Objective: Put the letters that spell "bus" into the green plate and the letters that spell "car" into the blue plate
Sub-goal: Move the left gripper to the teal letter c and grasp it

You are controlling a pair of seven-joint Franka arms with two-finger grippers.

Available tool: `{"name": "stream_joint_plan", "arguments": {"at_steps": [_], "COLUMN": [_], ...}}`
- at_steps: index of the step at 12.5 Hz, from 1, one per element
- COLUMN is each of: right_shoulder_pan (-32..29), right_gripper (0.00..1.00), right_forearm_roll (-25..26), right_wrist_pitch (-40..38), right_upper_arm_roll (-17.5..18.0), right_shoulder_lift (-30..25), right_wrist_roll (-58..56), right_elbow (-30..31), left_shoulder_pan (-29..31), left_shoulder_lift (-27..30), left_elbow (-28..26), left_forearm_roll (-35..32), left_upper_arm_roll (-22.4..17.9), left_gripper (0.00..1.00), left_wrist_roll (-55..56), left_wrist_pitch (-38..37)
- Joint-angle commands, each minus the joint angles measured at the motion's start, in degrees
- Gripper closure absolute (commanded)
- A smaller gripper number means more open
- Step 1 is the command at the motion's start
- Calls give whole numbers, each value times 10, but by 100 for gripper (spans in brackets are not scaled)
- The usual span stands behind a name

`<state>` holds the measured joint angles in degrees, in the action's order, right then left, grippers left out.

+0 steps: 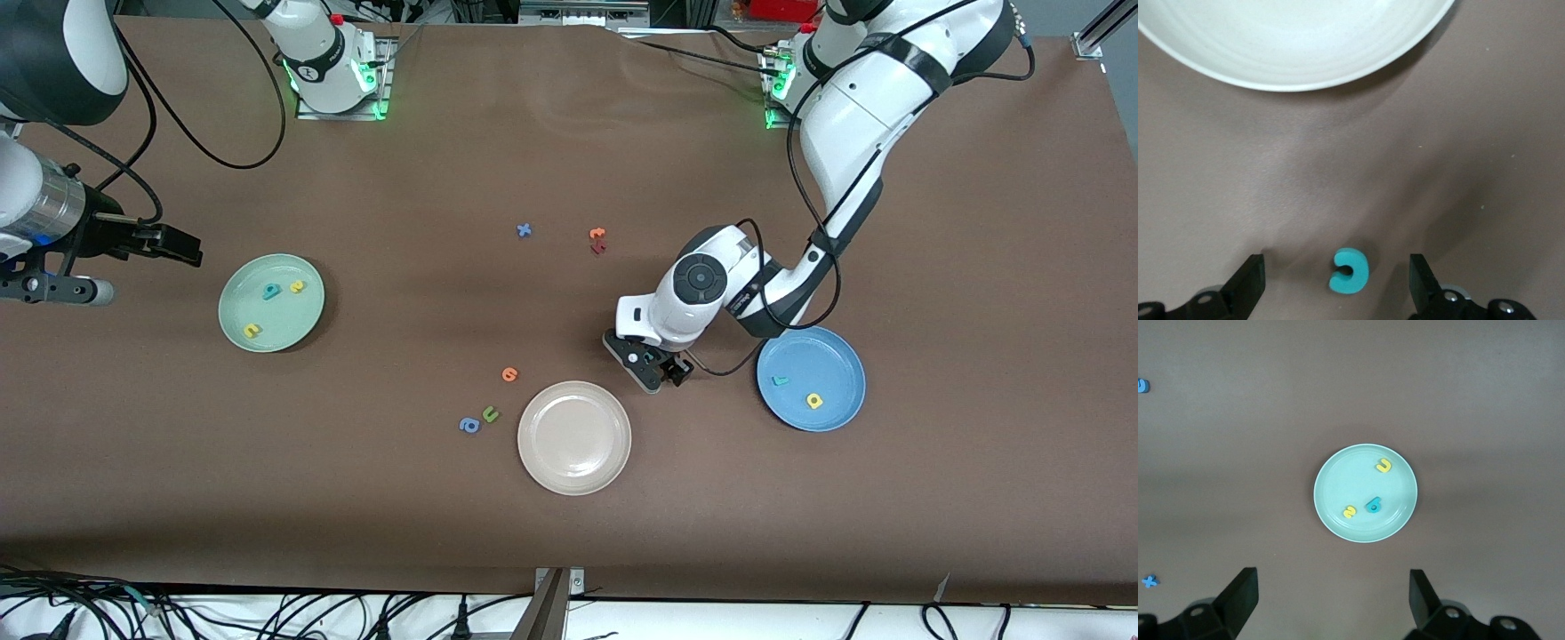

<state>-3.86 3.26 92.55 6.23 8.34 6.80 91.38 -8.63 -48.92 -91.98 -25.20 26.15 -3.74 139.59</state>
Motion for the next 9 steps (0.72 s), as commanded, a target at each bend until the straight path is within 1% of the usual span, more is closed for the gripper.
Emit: {"name": "stream_joint_plan", "arguments": {"at_steps": [1, 2, 3, 4, 5, 9], "right_shoulder_pan": [-9, -9, -9, -9, -9, -9], "right_gripper": [0, 0, 0, 0, 0, 0], "right_forearm_roll": [7, 6, 7, 6, 7, 6], "right_wrist_pitch": [1, 1, 1, 1, 1, 1], "right_upper_arm_roll": [9, 9, 9, 9, 9, 9], "right_shoulder_lift": [-14, -13, -13, -13, -13, -12], "right_wrist_roll": [5, 5, 5, 5, 5, 5], "right_elbow": [11, 10, 10, 11, 11, 10], "left_shoulder_pan": [-10, -9, -9, -7, -5, 0], "left_shoulder_lift": [-5, -5, -3, -2, 0, 36], "left_elbow": [15, 14, 8, 6, 6, 8], "left_forearm_roll": [-19, -19, -19, -19, -19, -16], "left_upper_arm_roll": [-7, -7, -7, -7, -7, -4], "left_gripper": [39, 57, 80, 90, 94, 96], "left_wrist_roll": [-5, -4, -3, -4, -4, -2], "left_wrist_pitch": [-2, -2, -2, -3, -5, -77]}}
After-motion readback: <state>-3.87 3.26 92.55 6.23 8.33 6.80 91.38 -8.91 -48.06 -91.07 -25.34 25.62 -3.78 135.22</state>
